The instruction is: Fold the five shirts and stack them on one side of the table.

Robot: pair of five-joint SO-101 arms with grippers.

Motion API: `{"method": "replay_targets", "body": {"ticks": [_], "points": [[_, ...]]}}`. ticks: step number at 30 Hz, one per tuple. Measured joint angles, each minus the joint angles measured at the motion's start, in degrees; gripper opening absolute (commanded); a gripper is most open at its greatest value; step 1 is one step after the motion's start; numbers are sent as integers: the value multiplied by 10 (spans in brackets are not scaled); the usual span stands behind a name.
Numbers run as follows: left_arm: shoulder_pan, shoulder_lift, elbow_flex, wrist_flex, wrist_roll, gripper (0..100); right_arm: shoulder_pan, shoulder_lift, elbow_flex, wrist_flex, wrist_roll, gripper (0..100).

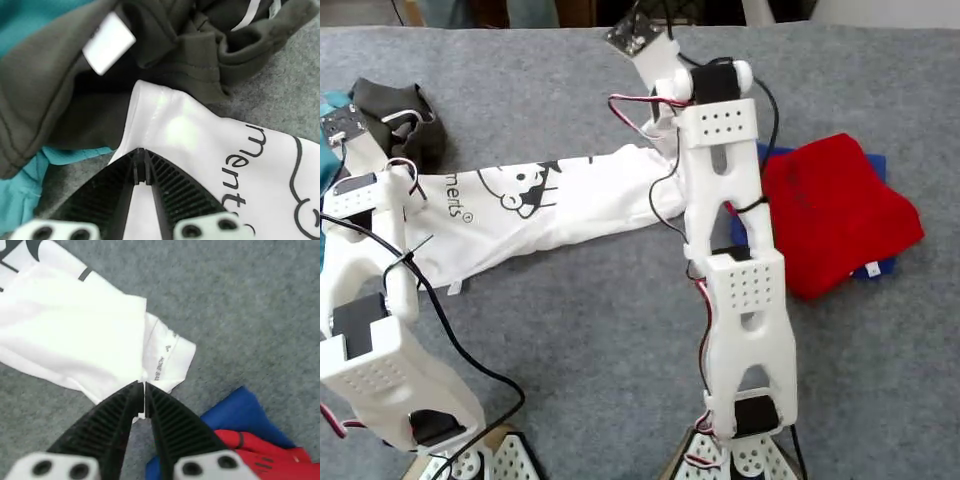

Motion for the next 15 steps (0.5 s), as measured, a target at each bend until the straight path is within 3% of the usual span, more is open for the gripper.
{"method": "replay_targets", "body": {"ticks": [4,9,15], "points": [[0,0,0,0,0,30,-4,-8,100,-6,-13,15],[0,0,0,0,0,30,8,20,200,-106,-13,15],[0,0,0,0,0,30,30,66,226,-147,-15,15]]}}
